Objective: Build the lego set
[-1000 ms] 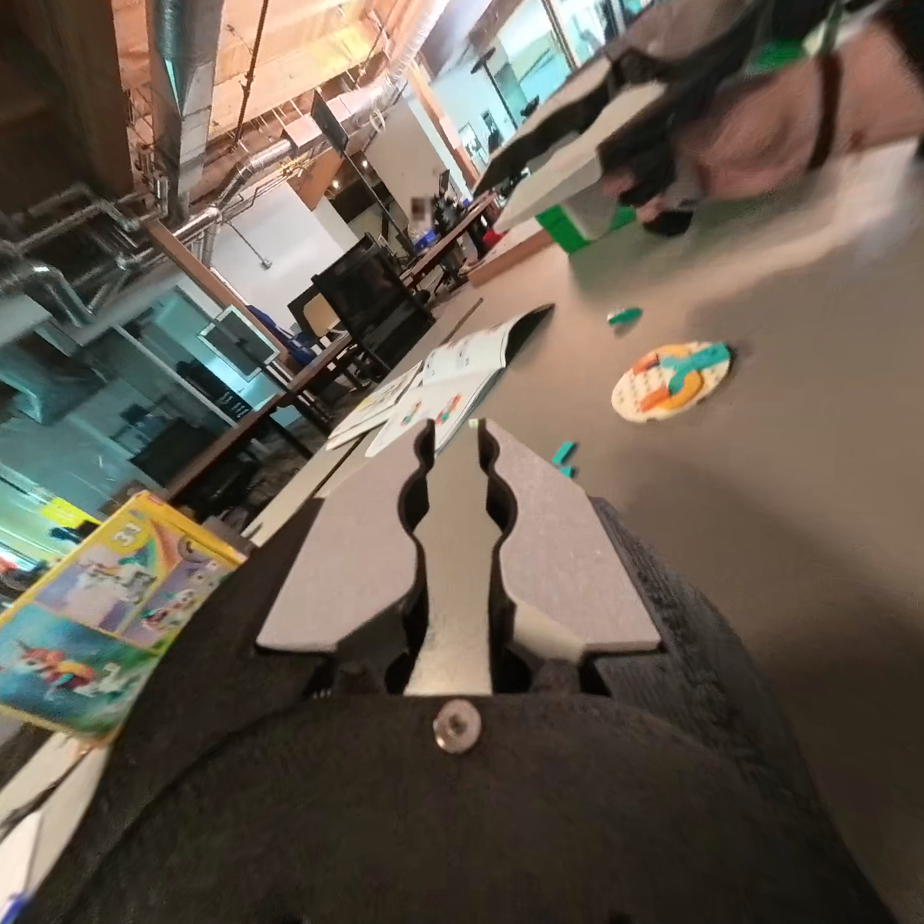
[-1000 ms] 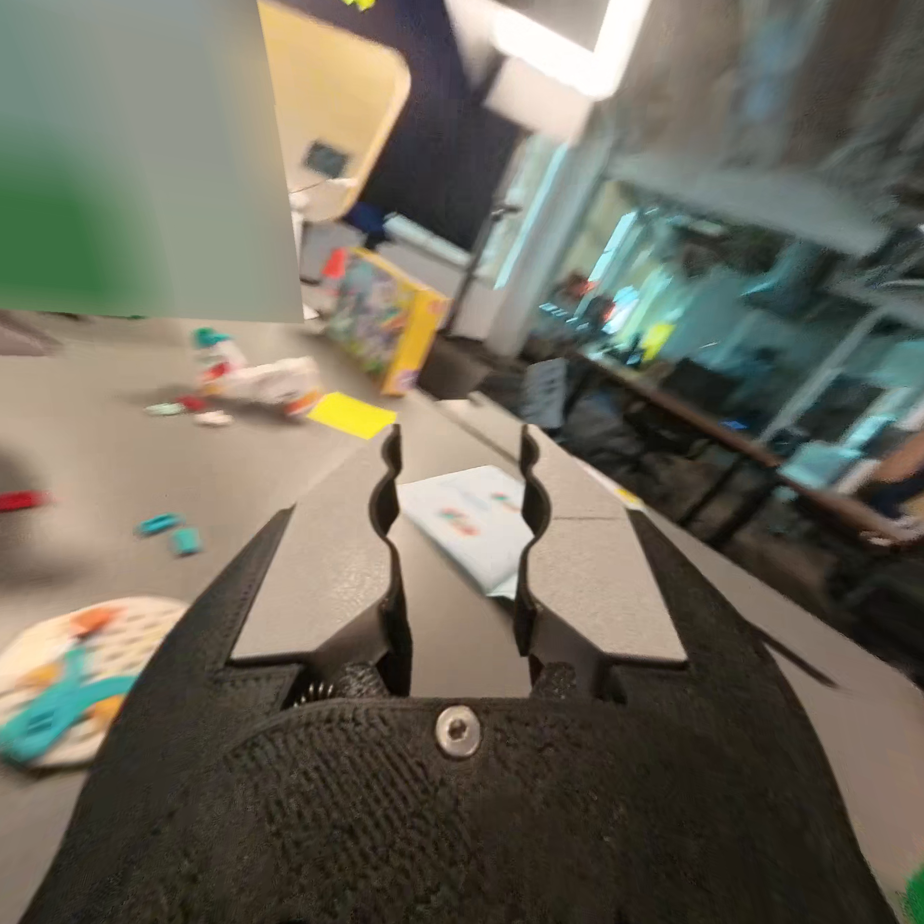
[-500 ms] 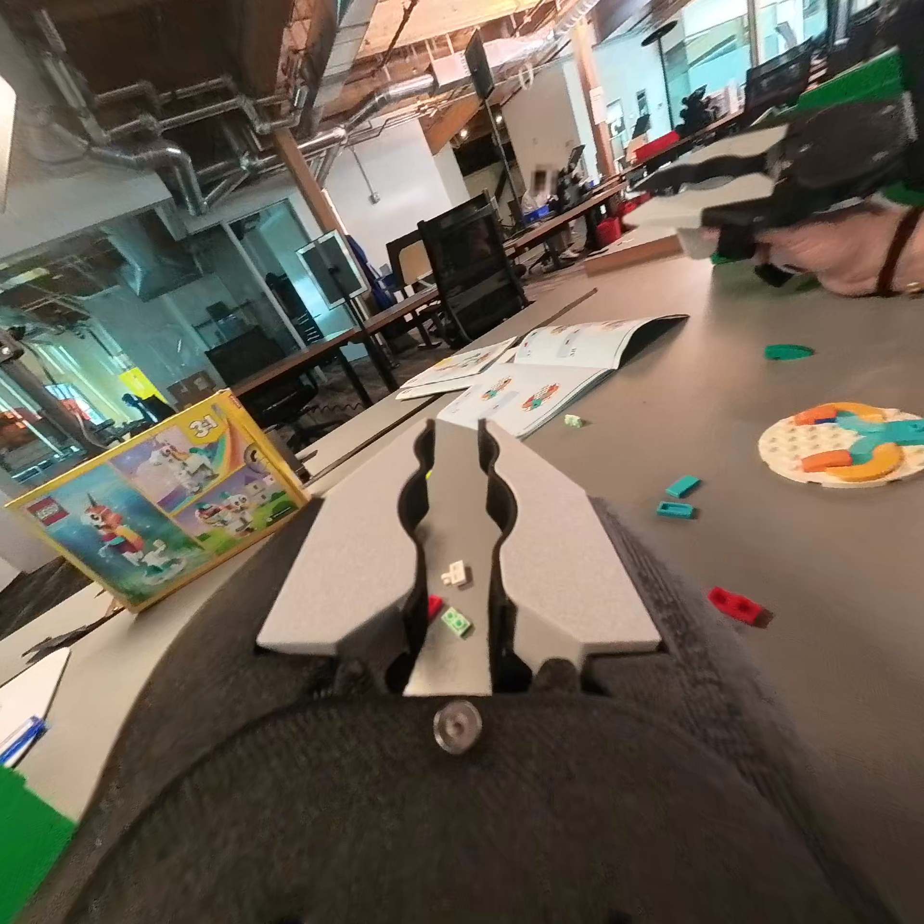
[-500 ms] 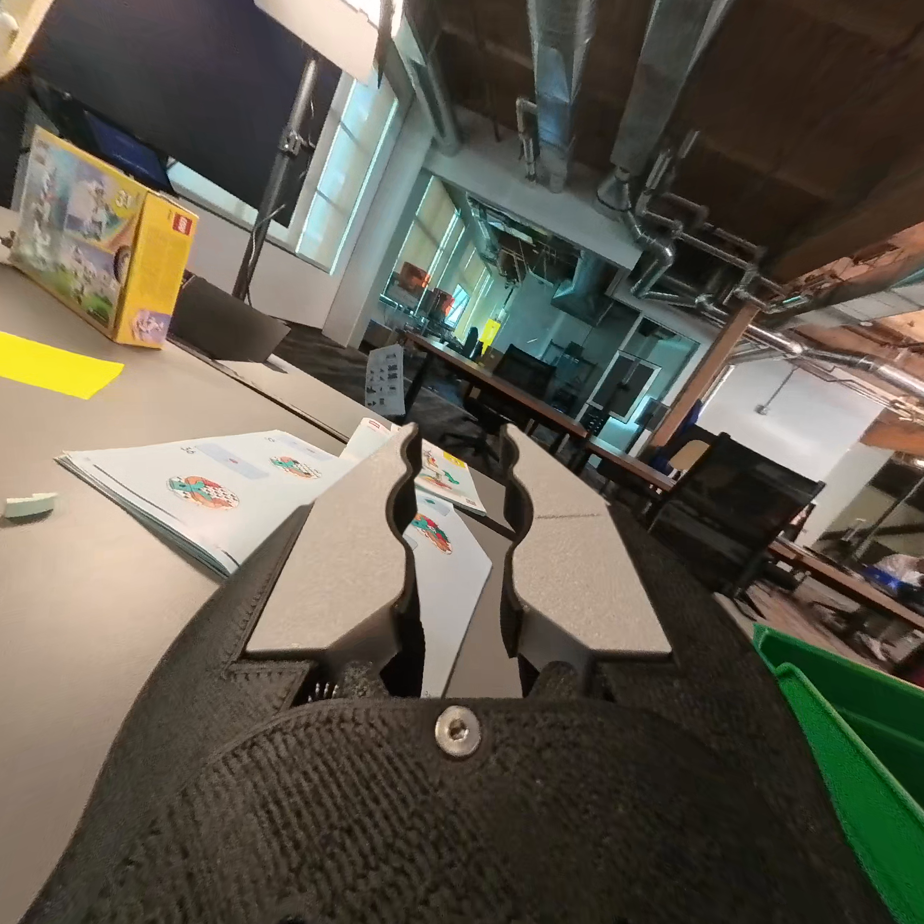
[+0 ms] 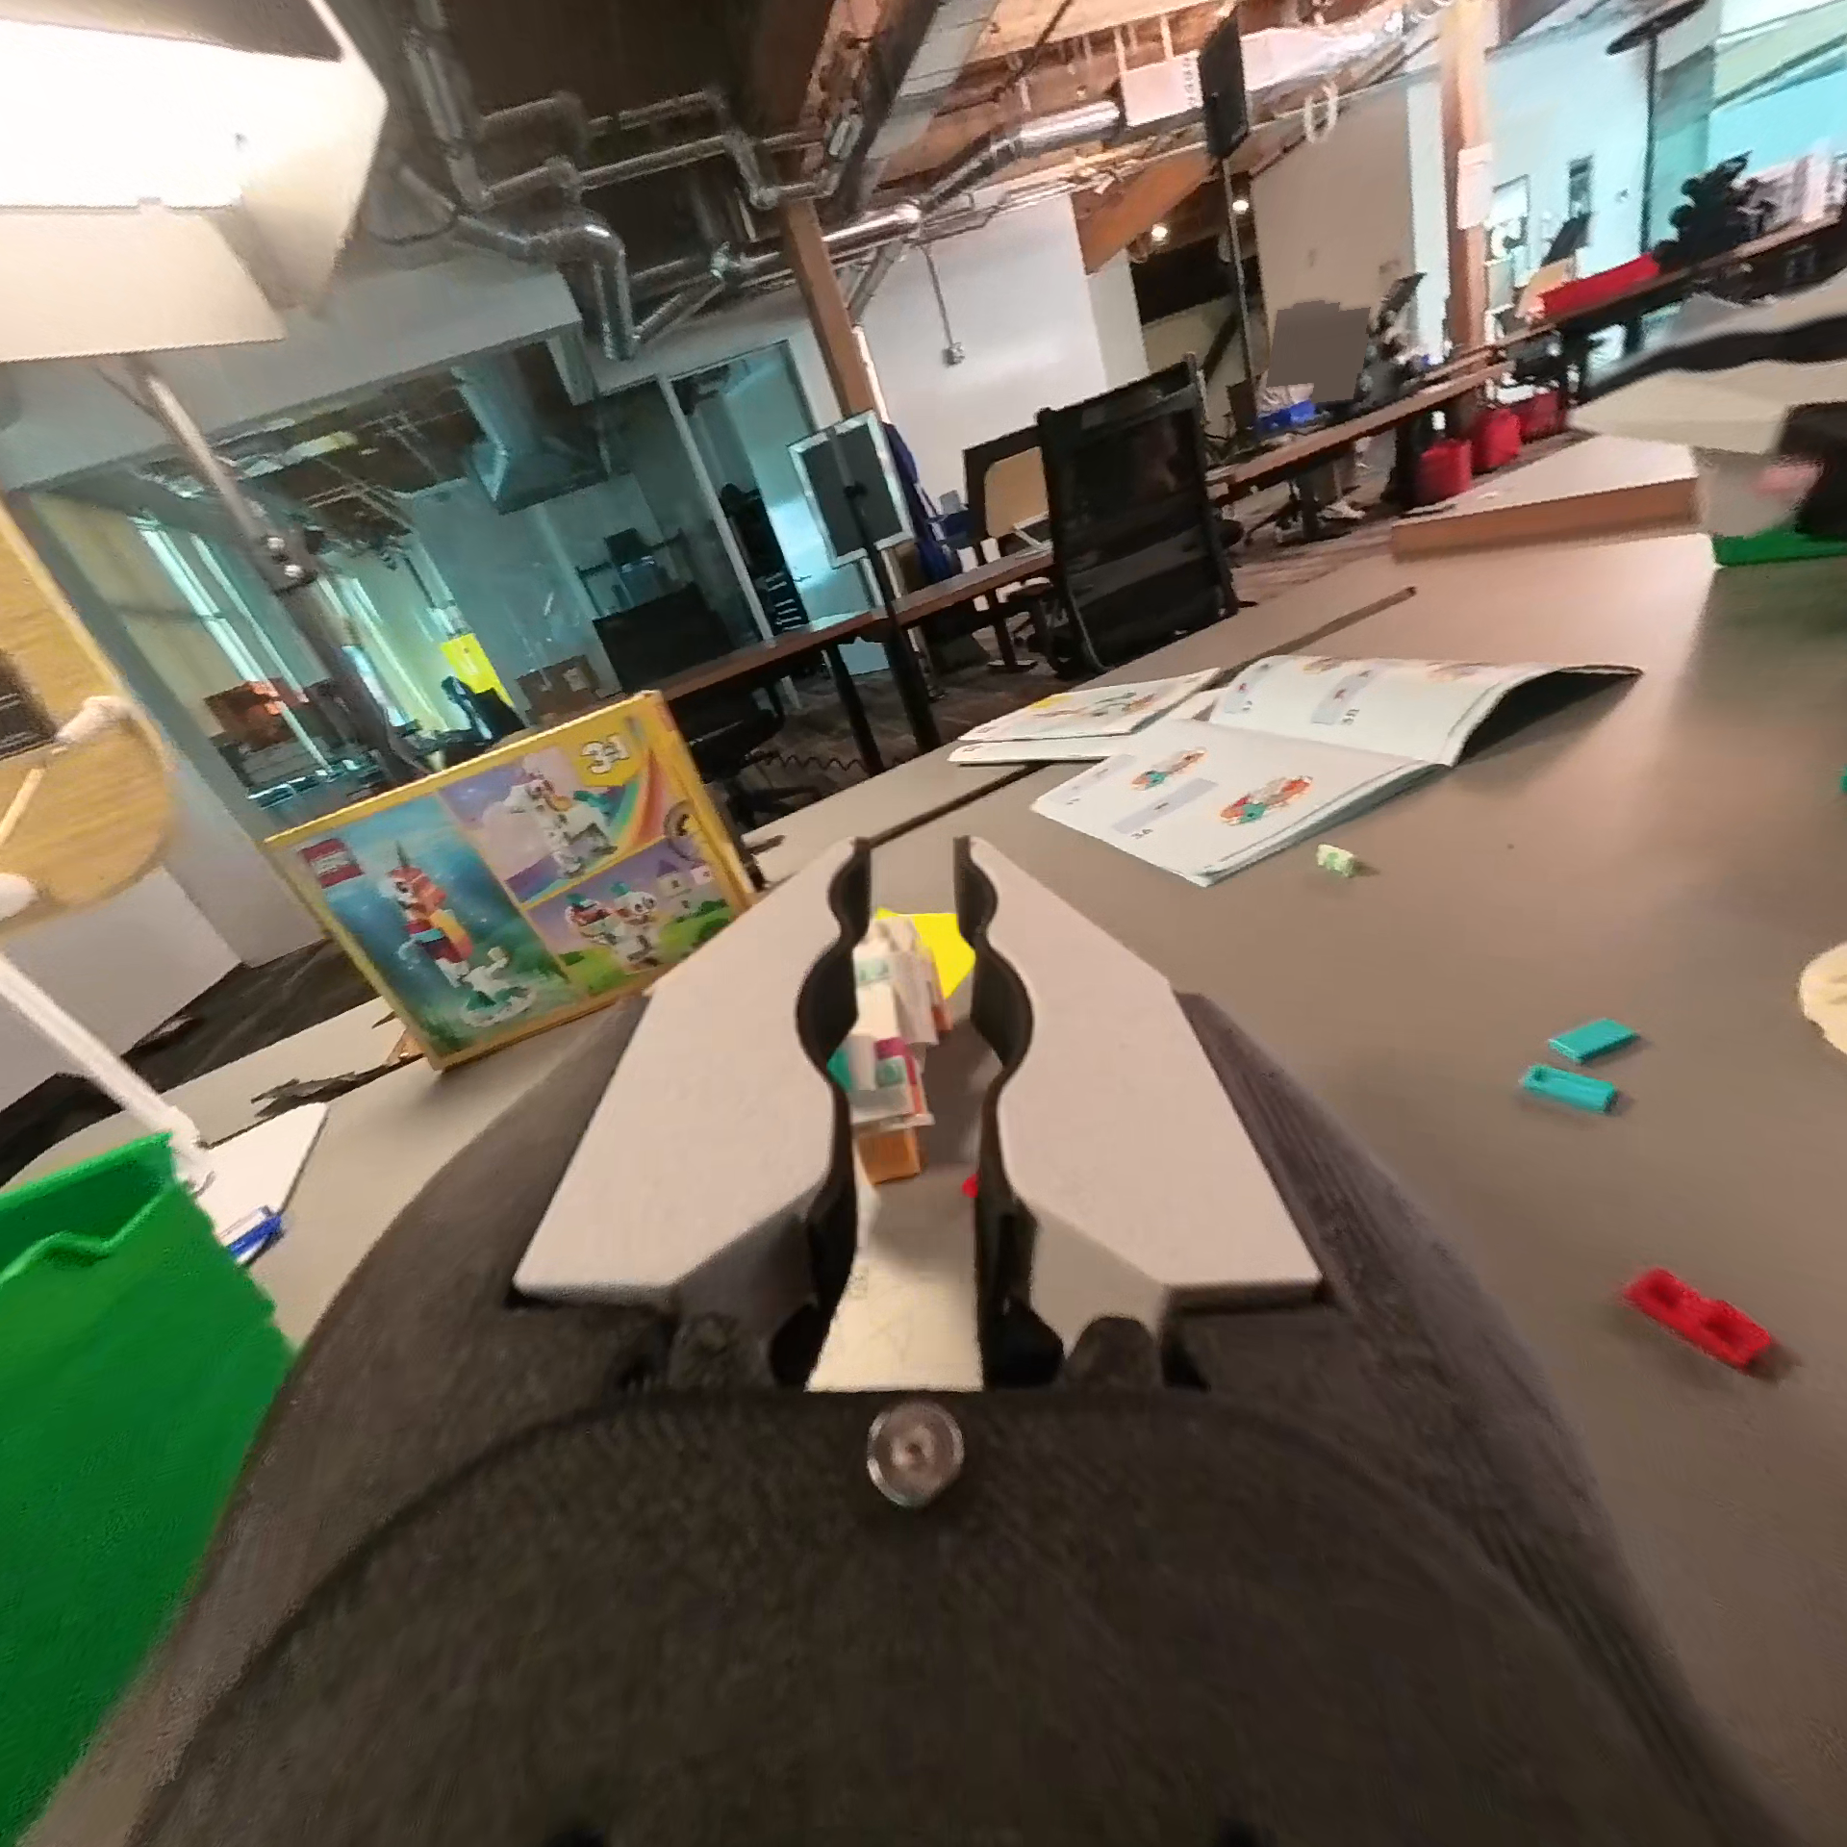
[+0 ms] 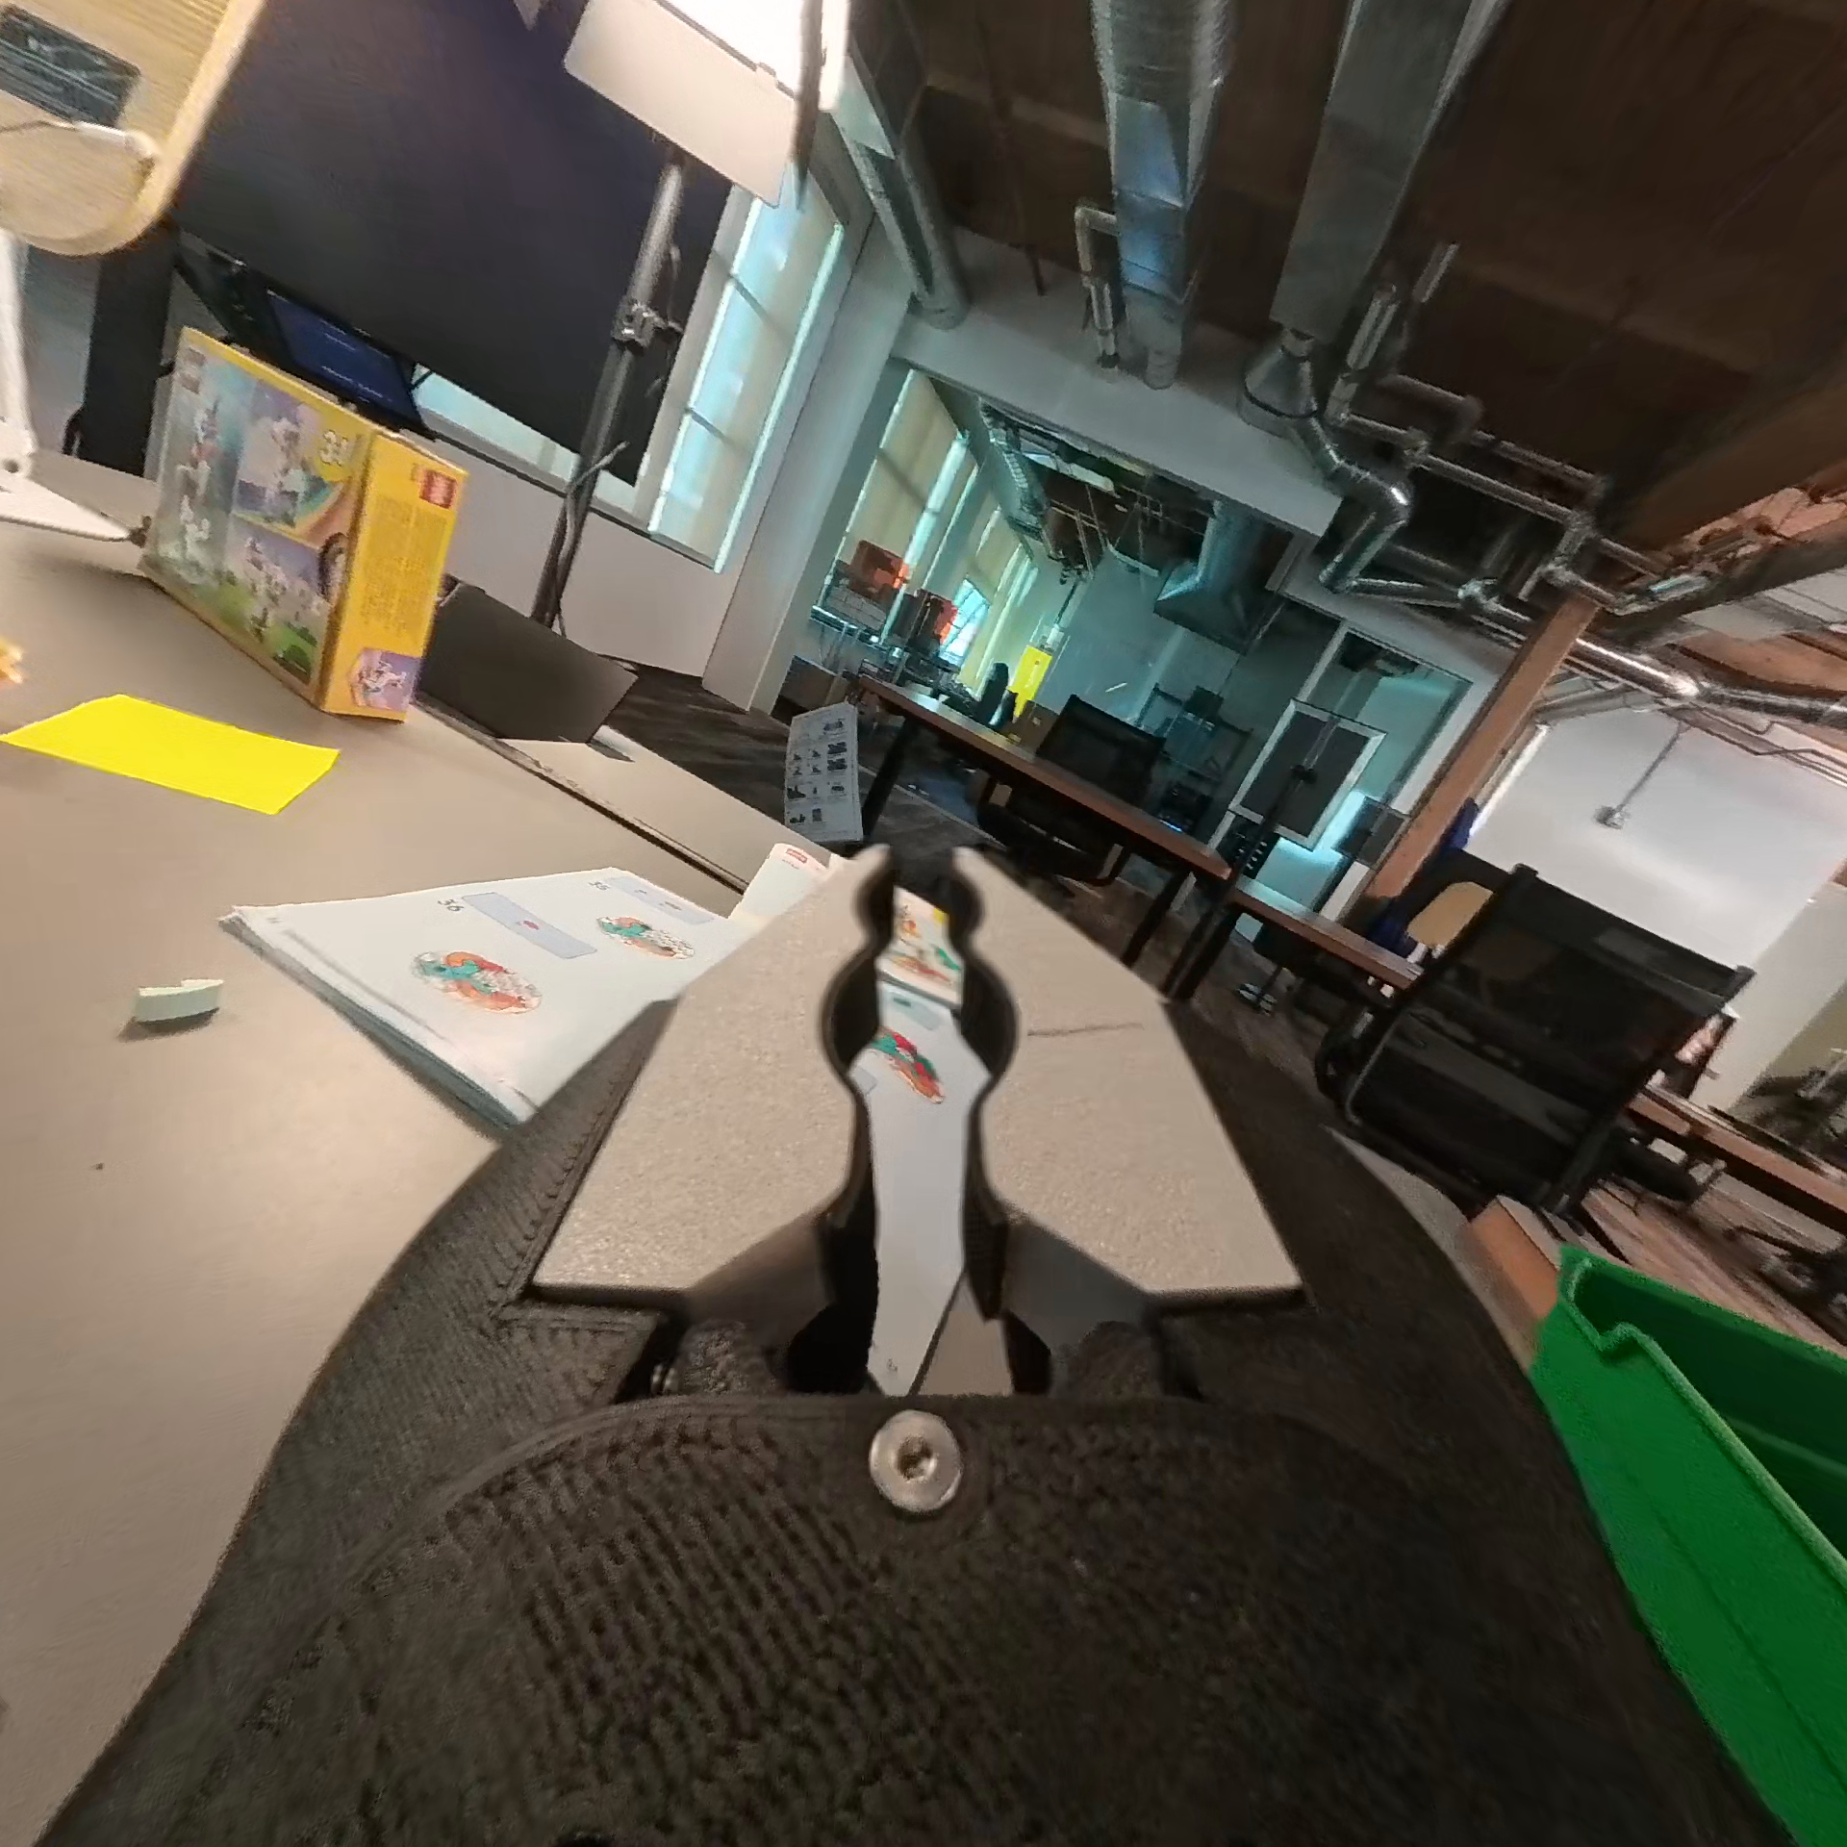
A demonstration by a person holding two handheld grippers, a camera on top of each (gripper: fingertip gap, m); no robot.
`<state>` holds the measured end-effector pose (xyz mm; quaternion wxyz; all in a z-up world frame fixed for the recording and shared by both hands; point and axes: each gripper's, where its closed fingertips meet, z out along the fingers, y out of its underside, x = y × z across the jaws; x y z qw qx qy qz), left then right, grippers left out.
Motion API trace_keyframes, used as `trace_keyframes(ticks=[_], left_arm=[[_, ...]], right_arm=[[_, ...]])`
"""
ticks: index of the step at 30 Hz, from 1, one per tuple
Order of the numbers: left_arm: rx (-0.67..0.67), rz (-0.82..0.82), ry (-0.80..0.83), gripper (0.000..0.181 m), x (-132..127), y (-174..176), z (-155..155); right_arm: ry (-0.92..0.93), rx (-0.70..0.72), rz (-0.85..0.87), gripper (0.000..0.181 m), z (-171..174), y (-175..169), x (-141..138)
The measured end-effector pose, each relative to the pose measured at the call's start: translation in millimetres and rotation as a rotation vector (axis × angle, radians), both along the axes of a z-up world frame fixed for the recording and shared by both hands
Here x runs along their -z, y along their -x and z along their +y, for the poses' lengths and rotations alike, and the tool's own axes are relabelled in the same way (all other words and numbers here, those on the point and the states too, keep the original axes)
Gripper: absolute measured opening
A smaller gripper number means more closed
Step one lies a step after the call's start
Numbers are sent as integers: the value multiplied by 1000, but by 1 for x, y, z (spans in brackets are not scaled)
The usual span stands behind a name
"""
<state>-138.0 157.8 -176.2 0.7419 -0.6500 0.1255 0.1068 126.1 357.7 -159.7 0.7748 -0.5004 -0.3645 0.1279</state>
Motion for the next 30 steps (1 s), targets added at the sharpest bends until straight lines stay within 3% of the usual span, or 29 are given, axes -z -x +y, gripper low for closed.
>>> trace_keyframes(ticks=[1, 7, 19, 24, 27, 30], left_arm=[[-23, -5, -19, 15, -3, 5, -2], [-230, 6, -103, 4, -14, 45, -11], [-156, 27, -94, 0, -13, 33, -8], [-179, -37, -165, 0, -31, 37, -30], [-86, -62, -158, 0, -37, 13, -54], [114, -16, 18, 0, -14, -29, -81]], right_arm=[[-7, -25, -17, 0, -4, 3, 1], [-41, -44, -63, 0, -13, 8, 3], [-25, -18, -92, 0, -10, 5, 9], [-38, -10, -156, 0, -10, 9, 16], [-53, 0, -217, 0, -10, 14, 23], [-90, 12, -275, 0, -13, 19, 26]])
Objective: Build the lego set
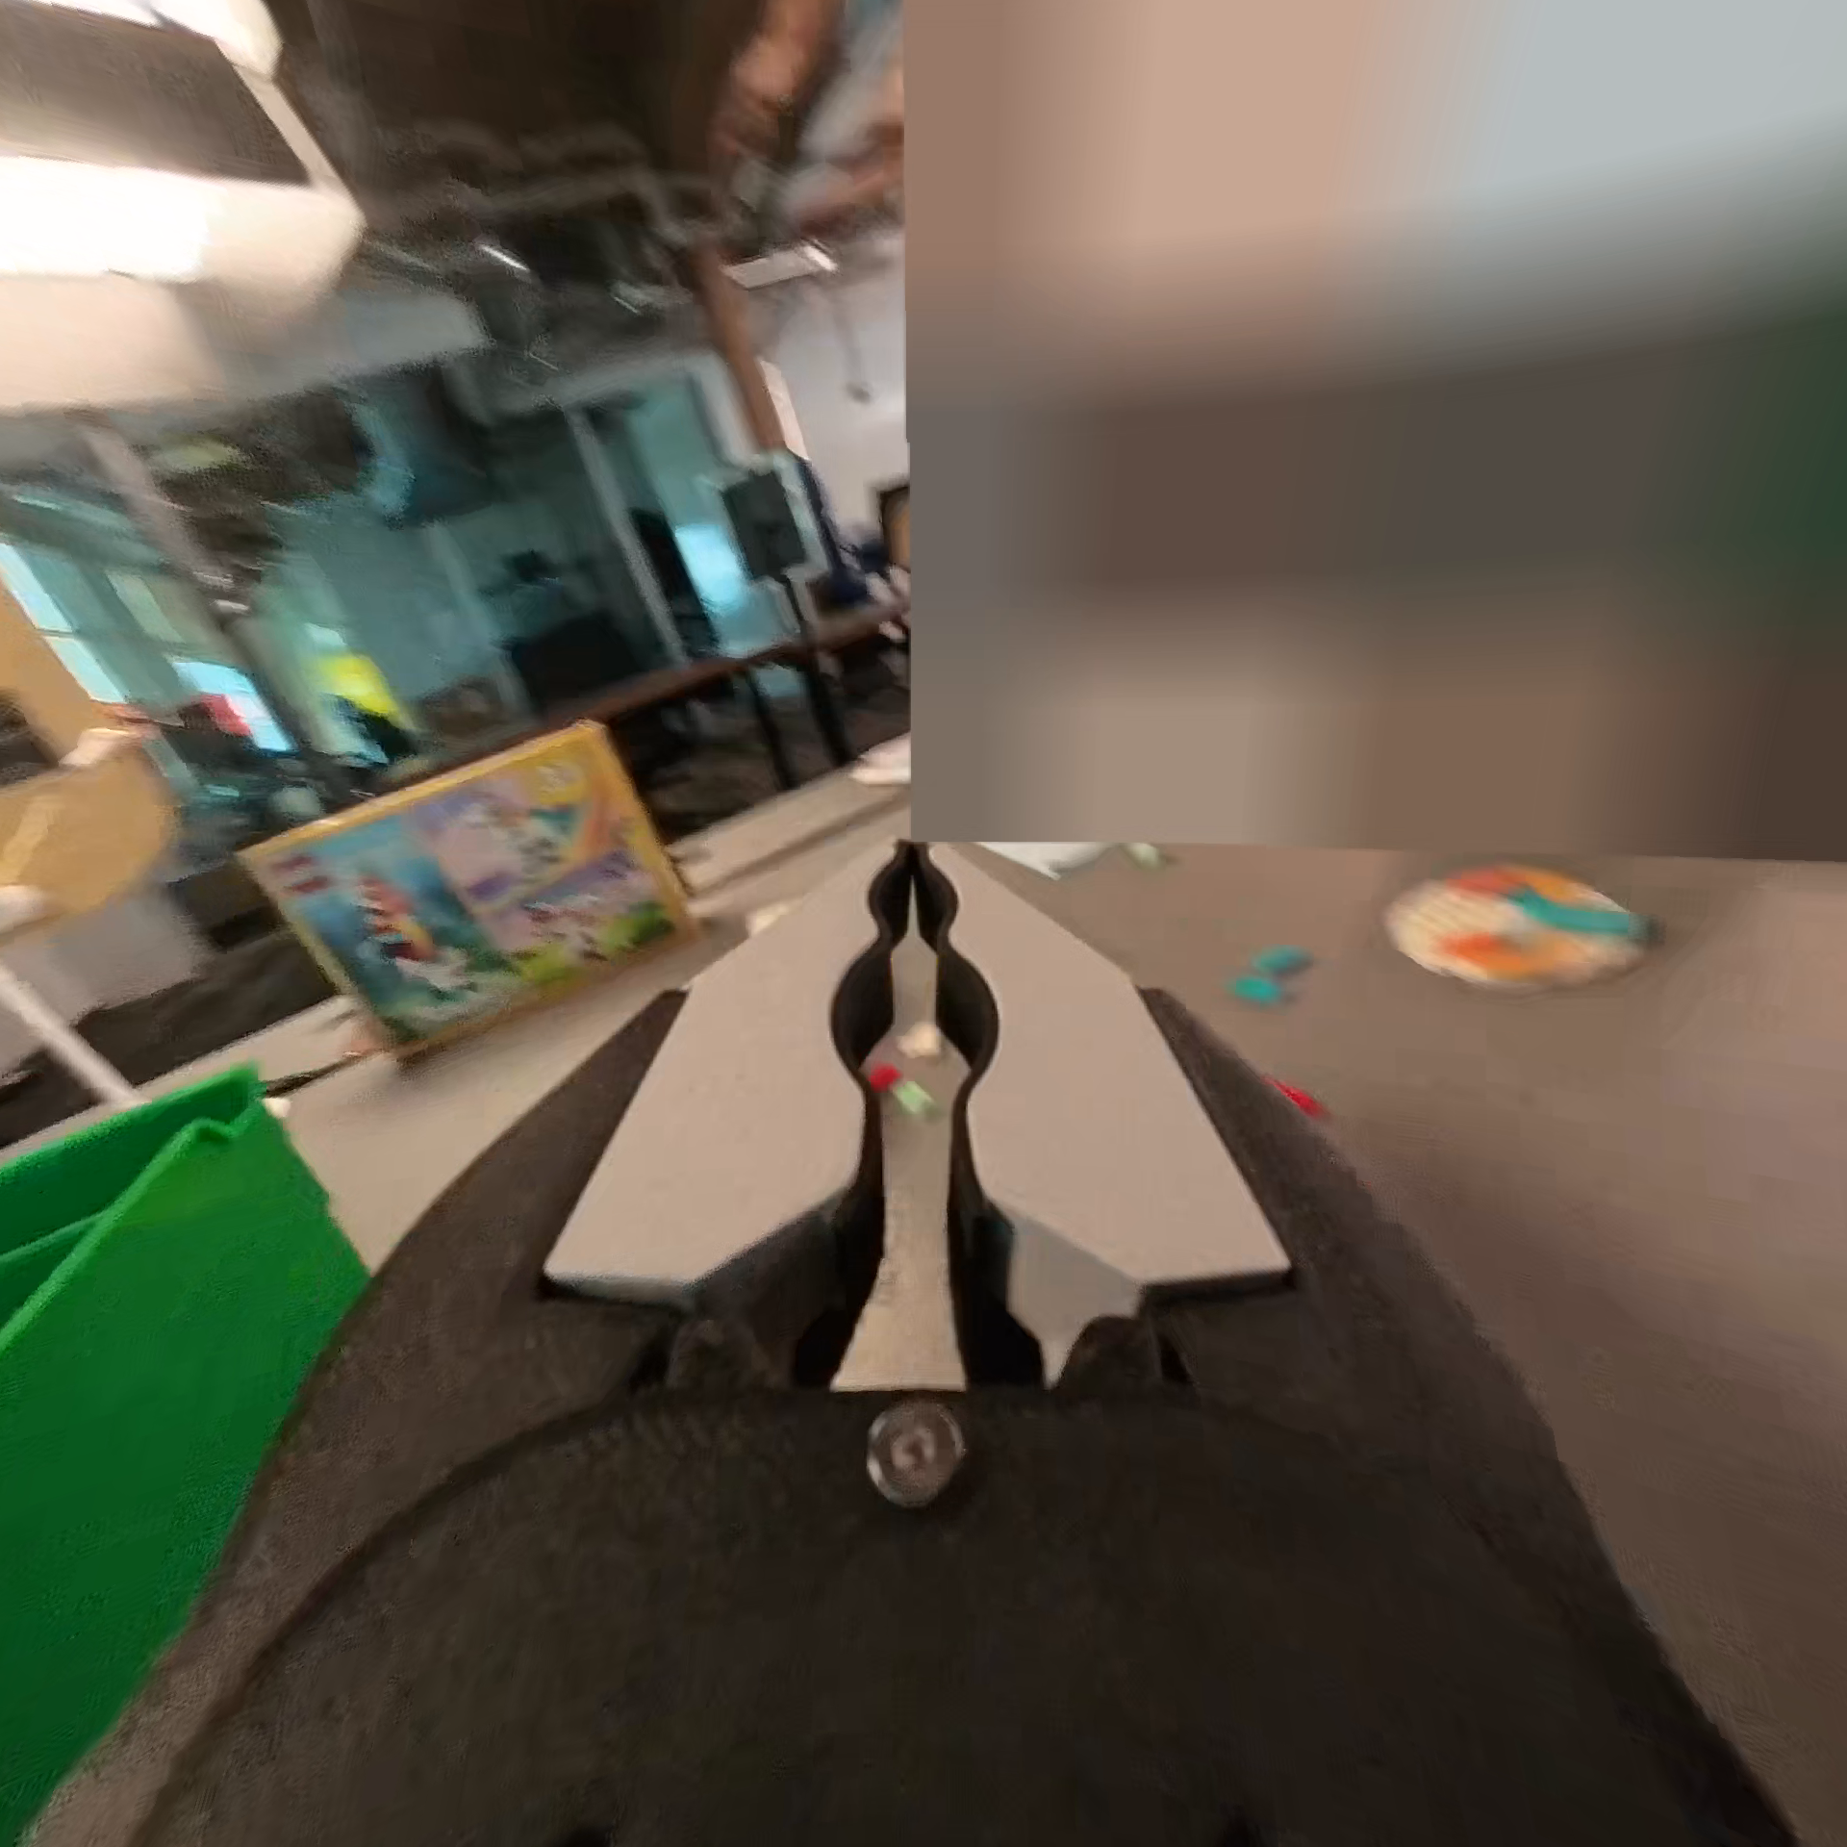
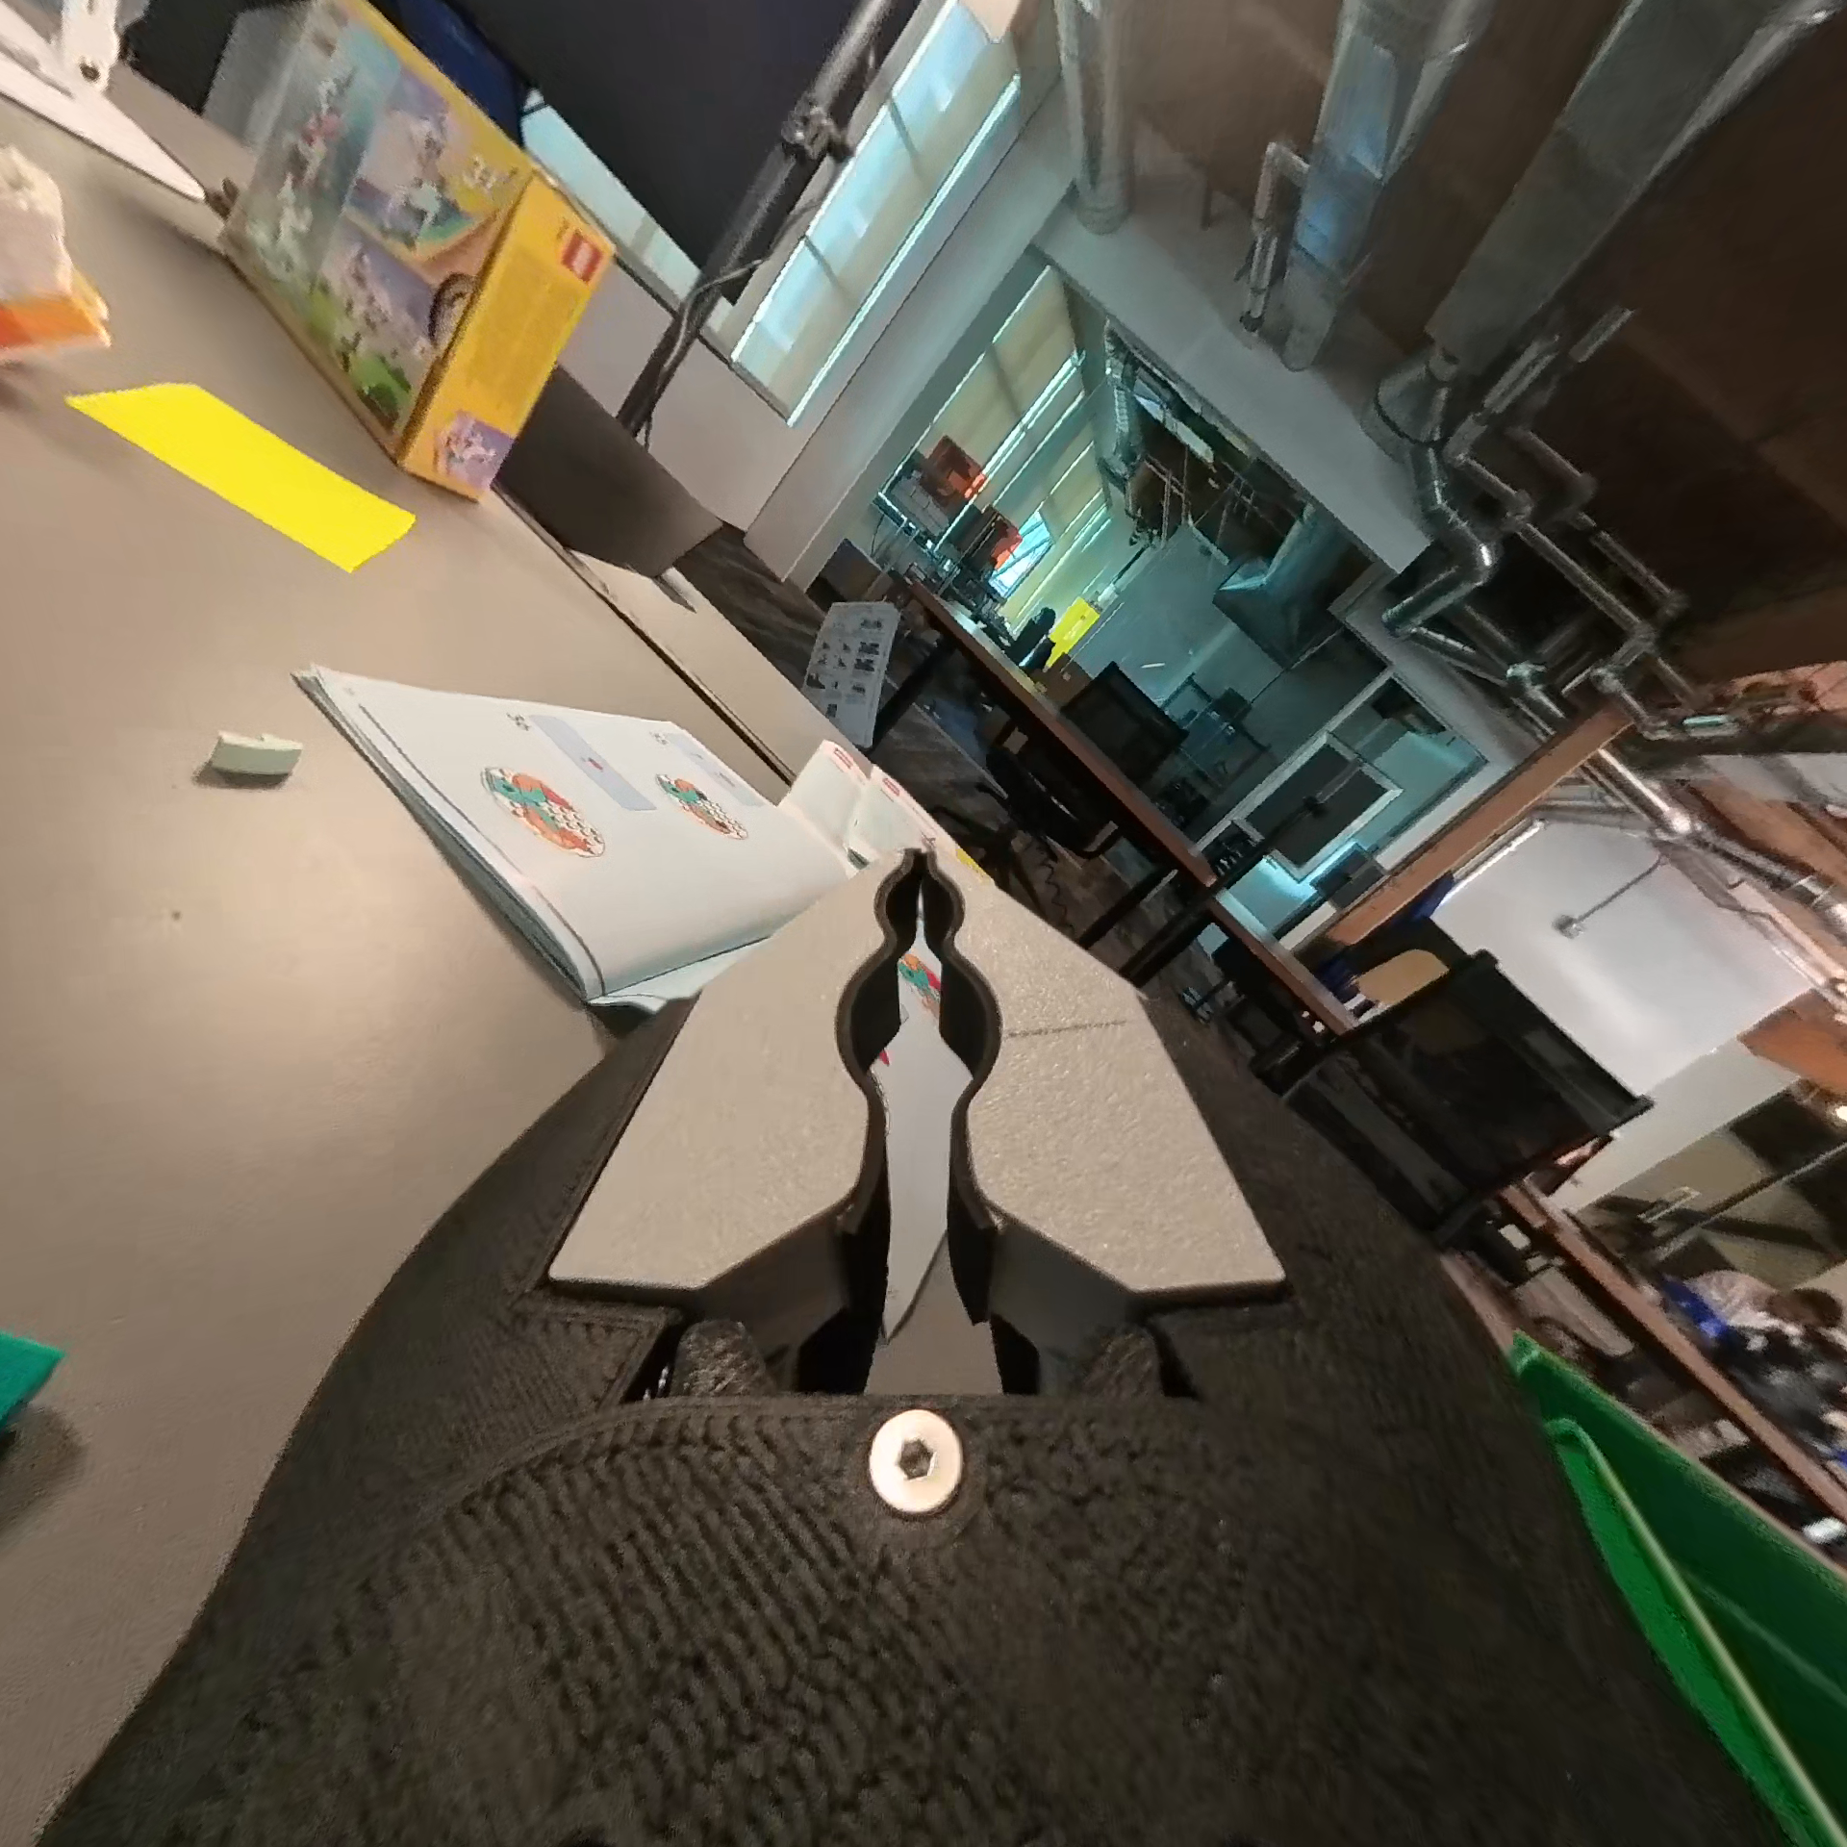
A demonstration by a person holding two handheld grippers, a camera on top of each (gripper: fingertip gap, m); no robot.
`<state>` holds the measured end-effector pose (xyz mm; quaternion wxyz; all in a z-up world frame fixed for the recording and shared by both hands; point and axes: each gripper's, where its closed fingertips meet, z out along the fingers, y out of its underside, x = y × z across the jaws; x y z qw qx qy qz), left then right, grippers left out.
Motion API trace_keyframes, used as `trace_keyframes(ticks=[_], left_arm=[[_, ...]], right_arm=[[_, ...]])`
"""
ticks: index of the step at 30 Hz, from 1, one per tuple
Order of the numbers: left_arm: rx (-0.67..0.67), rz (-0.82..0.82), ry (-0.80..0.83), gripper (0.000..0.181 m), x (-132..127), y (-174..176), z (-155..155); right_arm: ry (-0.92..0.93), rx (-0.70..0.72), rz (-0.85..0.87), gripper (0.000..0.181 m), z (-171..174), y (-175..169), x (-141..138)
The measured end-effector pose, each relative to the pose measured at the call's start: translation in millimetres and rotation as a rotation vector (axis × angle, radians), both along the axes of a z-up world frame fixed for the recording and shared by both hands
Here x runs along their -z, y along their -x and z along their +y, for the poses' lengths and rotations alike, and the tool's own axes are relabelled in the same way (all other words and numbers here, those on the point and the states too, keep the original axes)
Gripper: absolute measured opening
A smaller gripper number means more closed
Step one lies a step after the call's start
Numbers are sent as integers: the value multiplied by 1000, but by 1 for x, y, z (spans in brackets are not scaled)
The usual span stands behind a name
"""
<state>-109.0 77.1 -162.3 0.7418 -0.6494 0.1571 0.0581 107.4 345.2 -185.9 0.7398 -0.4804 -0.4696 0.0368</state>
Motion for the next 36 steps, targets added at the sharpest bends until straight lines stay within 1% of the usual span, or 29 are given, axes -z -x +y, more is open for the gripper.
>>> trace_keyframes(ticks=[1, 2, 3, 4, 5, 6, 7, 8, 9, 10, 11, 12, 13, 16, 18, 20, 22, 24, 26, 29, 31, 32, 33, 34, 36], left_arm=[[41, 36, 47, 0, 5, -9, -14], [61, 81, 64, 0, 3, -15, -29], [56, 135, 54, 0, -4, -17, -45], [15, 189, 24, 2, -16, -12, -59], [-63, 232, -14, 9, -29, 0, -73], [-170, 258, -47, 15, -41, 17, -85], [-288, 265, -61, 22, -50, 39, -97], [-397, 252, -49, 28, -52, 62, -108], [-496, 215, -12, 39, -48, 86, -117], [-572, 164, 46, 53, -38, 108, -126], [-621, 101, 116, 63, -24, 127, -132], [-650, 29, 189, 67, -8, 142, -138], [-671, -43, 249, 67, 6, 154, -143], [-659, -206, 361, 62, 32, 171, -150], [-626, -270, 432, 59, 46, 173, -149], [-571, -317, 486, 52, 56, 168, -146], [-524, -356, 514, 50, 60, 159, -141], [-489, -366, 518, 50, 58, 150, -136], [-429, -410, 546, 54, 57, 136, -128], [-280, -457, 582, 59, 55, 107, -109], [-158, -454, 620, 55, 51, 90, -98], [-100, -451, 609, 53, 43, 84, -94], [-64, -451, 574, 51, 30, 85, -90], [-56, -450, 534, 48, 16, 93, -86], [-96, -456, 474, 41, -11, 122, -80]], right_arm=[[-14, -2, -16, 0, -1, 2, 1], [-24, 2, -31, 0, -2, 3, 2], [-29, 14, -43, 0, -1, 3, 3], [-31, 30, -51, 0, 1, 2, 4], [-30, 48, -57, 0, 3, 1, 4], [-30, 67, -58, 0, 6, 0, 4], [-32, 87, -58, 0, 8, -2, 4], [-35, 105, -57, 0, 10, -4, 3], [-37, 123, -55, 0, 12, -6, 3], [-38, 140, -54, 0, 13, -8, 2], [-38, 157, -51, 0, 15, -10, 2], [-37, 173, -50, 0, 17, -13, 2], [-36, 187, -51, 0, 19, -14, 2], [-38, 221, -68, 0, 22, -17, 4], [-46, 235, -86, 0, 23, -17, 5], [-48, 243, -105, 0, 24, -17, 7], [-47, 251, -123, 0, 25, -16, 10], [-48, 255, -137, 0, 26, -15, 12], [-46, 258, -148, 0, 27, -15, 13], [-42, 261, -157, 0, 28, -15, 15], [-41, 262, -157, 0, 29, -15, 15], [-40, 263, -156, 0, 29, -15, 15], [-39, 264, -154, 0, 29, -15, 15], [-37, 266, -152, 0, 29, -16, 15], [-32, 269, -144, 0, 30, -17, 15]])
